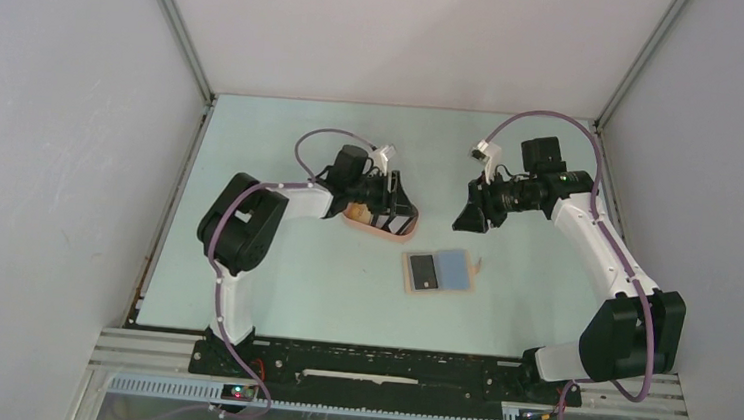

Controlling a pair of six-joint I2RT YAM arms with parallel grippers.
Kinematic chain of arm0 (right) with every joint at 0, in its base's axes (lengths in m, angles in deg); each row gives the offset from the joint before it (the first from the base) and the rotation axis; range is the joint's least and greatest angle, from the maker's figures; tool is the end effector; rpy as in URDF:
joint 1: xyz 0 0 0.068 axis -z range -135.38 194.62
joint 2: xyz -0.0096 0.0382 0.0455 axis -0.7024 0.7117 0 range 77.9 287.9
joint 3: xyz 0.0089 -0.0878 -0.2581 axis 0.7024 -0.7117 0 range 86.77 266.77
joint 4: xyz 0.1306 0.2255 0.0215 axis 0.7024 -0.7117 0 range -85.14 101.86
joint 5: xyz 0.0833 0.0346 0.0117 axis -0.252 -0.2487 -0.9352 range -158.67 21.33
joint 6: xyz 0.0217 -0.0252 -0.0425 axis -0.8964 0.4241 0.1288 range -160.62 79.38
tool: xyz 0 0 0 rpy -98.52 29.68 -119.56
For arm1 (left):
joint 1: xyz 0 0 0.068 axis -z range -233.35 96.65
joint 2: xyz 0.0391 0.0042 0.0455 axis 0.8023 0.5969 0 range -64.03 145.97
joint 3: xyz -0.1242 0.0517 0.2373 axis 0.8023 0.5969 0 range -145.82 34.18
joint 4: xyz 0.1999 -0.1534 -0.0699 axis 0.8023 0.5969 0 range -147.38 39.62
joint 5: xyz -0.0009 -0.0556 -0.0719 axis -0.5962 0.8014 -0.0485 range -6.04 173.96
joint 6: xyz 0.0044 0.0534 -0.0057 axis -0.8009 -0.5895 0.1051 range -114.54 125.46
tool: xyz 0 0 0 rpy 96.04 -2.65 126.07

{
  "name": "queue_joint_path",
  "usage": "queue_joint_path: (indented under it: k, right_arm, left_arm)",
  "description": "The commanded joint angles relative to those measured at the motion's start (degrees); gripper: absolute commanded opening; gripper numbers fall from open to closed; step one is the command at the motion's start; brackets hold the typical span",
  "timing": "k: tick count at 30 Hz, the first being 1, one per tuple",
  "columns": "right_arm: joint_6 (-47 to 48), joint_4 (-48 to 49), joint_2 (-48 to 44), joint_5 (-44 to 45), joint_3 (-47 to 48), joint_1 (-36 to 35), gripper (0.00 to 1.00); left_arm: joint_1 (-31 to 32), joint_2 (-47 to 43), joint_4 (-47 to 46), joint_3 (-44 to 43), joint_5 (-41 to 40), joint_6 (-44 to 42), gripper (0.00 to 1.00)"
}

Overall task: Put the credit cards into the card holder
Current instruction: Pick up the credit card from the storage box, then insert the credit card into the card holder.

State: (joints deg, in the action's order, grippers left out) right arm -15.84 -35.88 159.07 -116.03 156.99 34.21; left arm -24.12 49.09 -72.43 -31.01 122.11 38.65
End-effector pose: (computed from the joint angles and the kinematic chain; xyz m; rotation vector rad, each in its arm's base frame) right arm 0.2731 0.0769 0.3028 -0.9850 2.1513 0.9394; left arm 0.3540 -0.2233 0.1593 0.3494 2.2878 -1.3142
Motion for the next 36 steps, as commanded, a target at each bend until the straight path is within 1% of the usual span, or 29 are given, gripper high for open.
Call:
queue_joint_path:
  k: [1, 4, 7, 12, 15, 19, 22, 30, 34, 36]
  right_arm:
    - [-0.25, 0.29, -0.33, -1.56, 0.1, 0.65, 0.5]
    - [-0.25, 0.3, -0.39, -1.69, 0.1, 0.83, 0.5]
    - [-0.19, 0.22, -0.31, -1.68, 0.1, 0.86, 0.5]
    - [-0.17, 0.21, -0.28, -1.78, 0.1, 0.92, 0.5]
    - [-0.12, 0.15, -0.22, -1.78, 0.1, 0.92, 0.5]
    - [-0.09, 0.11, -0.22, -1.87, 0.1, 0.92, 0.5]
    - [-0.08, 0.11, -0.22, -1.95, 0.1, 0.92, 0.5]
    - [0.09, 0.02, -0.38, -2.27, 0.1, 0.92, 0.5]
    - [0.8, -0.26, -0.88, -3.37, 0.1, 0.98, 0.5]
    - [1.55, -0.72, -1.41, -4.63, 0.1, 1.01, 0.5]
  left_arm:
    - [0.94, 0.13, 3.5, -0.99, -2.44, -1.76, 0.54]
    - [1.56, 0.21, 6.36, -2.04, -5.47, -3.25, 0.49]
    - [1.69, 0.08, 7.49, -2.27, -7.52, -3.73, 0.38]
    - [1.7, -1.32, 7.21, -1.25, -10.63, -3.94, 0.24]
    - [1.62, -3.67, 4.95, 1.12, -13.25, -4.16, 0.13]
    - [1.53, -7.98, 0.29, 5.5, -16.11, -4.64, 0.05]
    - [1.29, -10.91, -3.4, 9.05, -17.41, -4.54, 0.0]
    - [1.31, -18.26, -14.4, 16.98, -17.47, -6.62, 0.0]
    - [2.5, -24.04, -20.91, 22.42, -17.66, -9.92, 0.0]
    - [4.17, -26.87, -22.74, 24.48, -18.71, -12.94, 0.0]
